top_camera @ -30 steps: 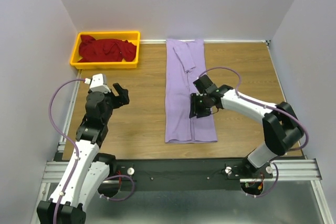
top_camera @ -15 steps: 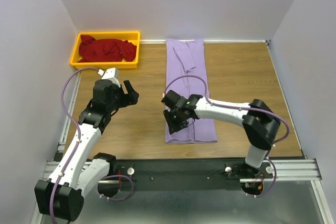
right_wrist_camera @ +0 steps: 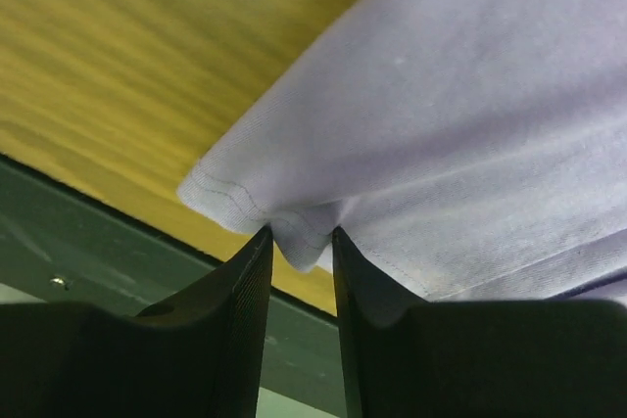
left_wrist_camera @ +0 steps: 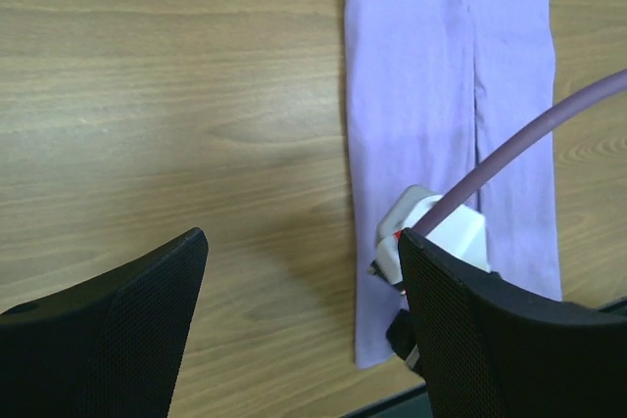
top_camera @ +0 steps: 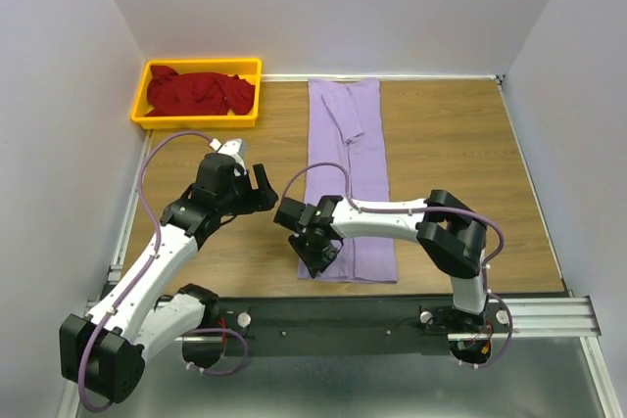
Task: Fold and stack the t-shirts
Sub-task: Fold the tshirt
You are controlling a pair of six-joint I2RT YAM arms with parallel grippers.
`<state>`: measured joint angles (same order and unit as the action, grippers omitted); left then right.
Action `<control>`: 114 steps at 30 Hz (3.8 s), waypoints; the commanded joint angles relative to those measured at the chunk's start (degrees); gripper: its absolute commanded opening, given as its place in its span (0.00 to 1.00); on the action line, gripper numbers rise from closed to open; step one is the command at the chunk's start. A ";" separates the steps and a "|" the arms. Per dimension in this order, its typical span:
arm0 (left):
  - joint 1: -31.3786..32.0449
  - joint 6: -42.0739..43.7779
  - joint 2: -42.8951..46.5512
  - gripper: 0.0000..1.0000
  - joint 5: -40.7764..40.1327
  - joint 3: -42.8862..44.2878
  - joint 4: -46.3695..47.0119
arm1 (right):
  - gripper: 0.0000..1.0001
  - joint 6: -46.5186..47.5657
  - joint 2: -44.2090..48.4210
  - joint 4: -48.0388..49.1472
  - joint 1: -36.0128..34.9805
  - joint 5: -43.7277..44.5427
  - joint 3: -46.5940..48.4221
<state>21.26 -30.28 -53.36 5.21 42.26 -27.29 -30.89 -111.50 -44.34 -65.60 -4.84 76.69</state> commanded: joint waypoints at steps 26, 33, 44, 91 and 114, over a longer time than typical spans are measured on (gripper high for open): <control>21.79 -8.12 -12.11 0.86 -2.49 0.98 -10.24 | 0.59 -14.99 36.00 -5.51 16.20 13.29 -29.13; 26.64 -9.97 -17.21 0.84 -3.01 2.82 -9.71 | 0.59 -13.93 35.39 -2.16 17.88 8.98 -33.27; 29.63 -11.82 -23.44 0.82 -3.54 4.14 -9.36 | 0.53 -11.21 31.88 2.32 22.10 3.00 -38.10; 34.73 -10.24 -44.81 0.07 -5.56 12.14 -16.57 | 0.09 -8.48 30.29 3.73 23.24 1.77 -37.93; 28.43 -7.61 -32.33 0.00 -3.28 14.32 -13.59 | 0.01 -4.71 34.96 -1.45 25.34 3.69 -27.57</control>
<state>54.65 -41.06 -84.71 3.07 51.79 -44.21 -38.46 -73.63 -45.23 -42.02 -9.19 43.13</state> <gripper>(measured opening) 0.007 0.012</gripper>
